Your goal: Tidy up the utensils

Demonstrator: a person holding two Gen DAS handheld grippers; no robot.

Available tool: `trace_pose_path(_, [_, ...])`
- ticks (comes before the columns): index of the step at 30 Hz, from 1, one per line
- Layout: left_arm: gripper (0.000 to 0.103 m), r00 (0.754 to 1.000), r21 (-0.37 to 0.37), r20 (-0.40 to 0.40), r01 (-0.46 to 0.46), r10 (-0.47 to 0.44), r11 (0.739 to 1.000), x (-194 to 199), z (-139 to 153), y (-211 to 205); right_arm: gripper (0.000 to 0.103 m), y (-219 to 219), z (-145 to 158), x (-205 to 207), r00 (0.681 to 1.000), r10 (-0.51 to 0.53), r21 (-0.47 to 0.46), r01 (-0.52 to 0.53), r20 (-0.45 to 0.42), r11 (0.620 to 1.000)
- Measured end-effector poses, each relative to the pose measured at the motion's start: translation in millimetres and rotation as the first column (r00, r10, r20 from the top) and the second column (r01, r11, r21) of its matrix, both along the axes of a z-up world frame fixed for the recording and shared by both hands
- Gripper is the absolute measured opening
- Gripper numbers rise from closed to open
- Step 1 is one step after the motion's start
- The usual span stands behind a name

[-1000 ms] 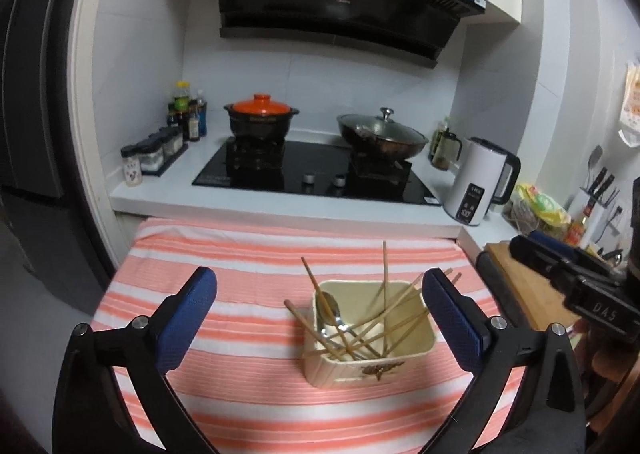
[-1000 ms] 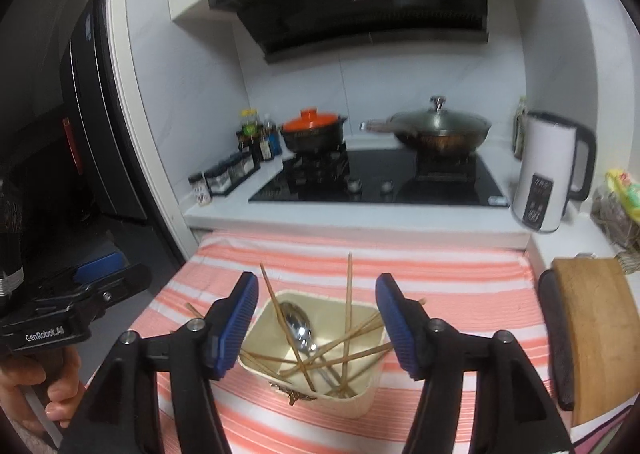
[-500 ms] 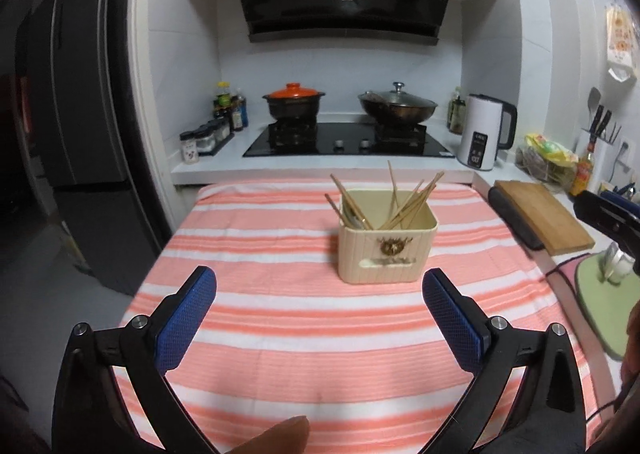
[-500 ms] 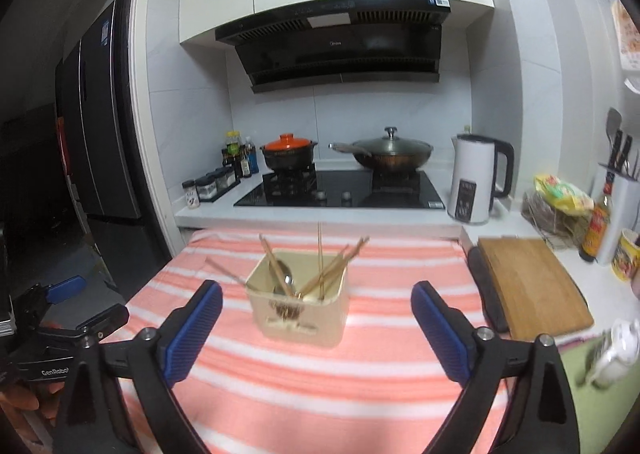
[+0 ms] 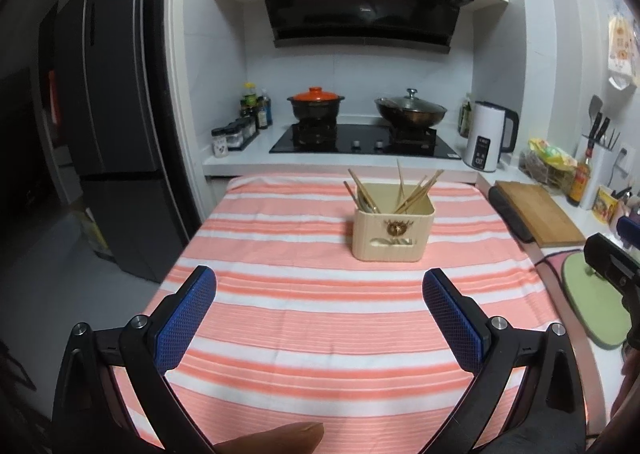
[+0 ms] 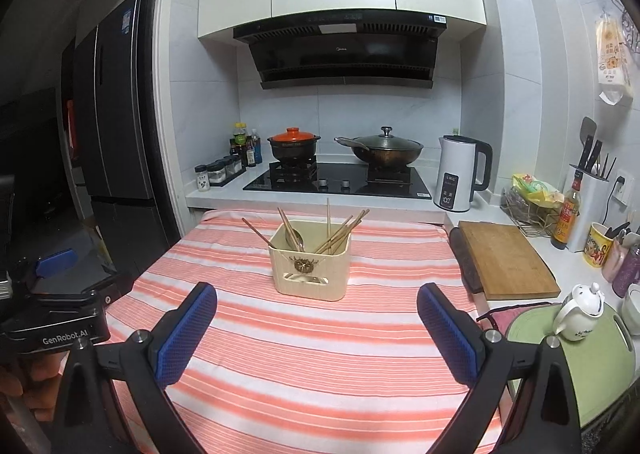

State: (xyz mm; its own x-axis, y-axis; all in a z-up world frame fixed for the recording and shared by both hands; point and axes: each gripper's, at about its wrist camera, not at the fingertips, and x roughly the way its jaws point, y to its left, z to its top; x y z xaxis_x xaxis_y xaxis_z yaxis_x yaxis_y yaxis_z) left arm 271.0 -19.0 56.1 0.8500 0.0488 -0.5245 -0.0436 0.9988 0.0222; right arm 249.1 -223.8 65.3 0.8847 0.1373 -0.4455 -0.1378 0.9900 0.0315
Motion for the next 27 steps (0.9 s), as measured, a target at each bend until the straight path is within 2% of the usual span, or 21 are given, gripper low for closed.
trace_pose_path(7, [0.103,1.000,0.005,0.018,-0.002,0.002,1.000,-14.3,9.5,2.4,0.102,7.9,7.6,-12.1,1.000,0.021,0.006,-0.021,0.012,1.000])
trace_pose_path(27, [0.103,1.000,0.005,0.026,0.005,-0.005,1.000,-18.7,13.5,1.3,0.102,13.5,10.7,-22.9,0.999,0.044,0.002,-0.044,0.019,0.999])
